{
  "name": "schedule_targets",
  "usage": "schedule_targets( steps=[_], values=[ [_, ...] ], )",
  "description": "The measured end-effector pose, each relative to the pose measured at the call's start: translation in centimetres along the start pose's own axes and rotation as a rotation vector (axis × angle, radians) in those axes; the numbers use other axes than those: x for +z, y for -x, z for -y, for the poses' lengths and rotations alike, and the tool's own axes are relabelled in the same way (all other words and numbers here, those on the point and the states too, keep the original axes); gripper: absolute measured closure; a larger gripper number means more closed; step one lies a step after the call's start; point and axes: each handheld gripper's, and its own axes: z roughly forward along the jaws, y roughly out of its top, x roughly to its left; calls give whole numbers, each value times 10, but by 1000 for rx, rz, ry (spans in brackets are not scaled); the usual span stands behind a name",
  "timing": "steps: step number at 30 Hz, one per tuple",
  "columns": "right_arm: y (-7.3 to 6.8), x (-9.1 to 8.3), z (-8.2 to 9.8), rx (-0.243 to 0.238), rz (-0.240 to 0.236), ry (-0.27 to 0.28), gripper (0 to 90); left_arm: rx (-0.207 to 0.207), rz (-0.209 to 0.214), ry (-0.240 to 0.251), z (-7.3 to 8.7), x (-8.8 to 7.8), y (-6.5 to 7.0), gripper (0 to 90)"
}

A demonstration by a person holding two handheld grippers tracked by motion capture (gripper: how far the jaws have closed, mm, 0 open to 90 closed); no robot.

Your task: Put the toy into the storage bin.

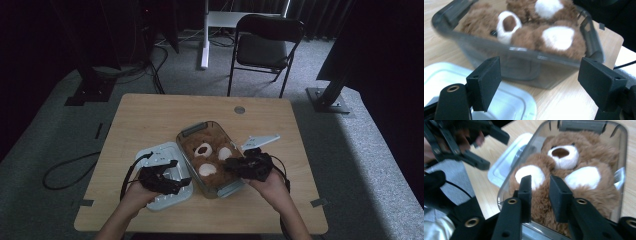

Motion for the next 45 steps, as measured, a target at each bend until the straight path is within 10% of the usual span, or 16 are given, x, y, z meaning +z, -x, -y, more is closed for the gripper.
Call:
schedule_targets(
  steps=[8, 17, 21, 25, 32, 40, 45],
  values=[
    [-8, 46, -1, -53, -43, -131, 861, -68, -95, 9, 25, -13, -15, 103],
    [-4, 75, -7, -44, -43, -198, 875, -148, -109, 39, 43, -20, -29, 103],
    [-12, 103, -10, -98, 10, -393, 897, -161, -118, 24, 52, -21, -31, 104],
    [-27, 111, -16, -177, 69, -463, 895, -178, -119, 30, 57, -23, -34, 103],
    [-16, 80, -17, -84, -57, -300, 850, -192, -121, 26, 63, -22, -37, 104],
    [22, 14, -23, 18, 109, -132, 837, -203, -129, 35, 66, -25, -37, 104],
    [44, 17, -17, 75, 158, -162, 831, -218, -140, 25, 67, -25, -39, 104]
  ],
)
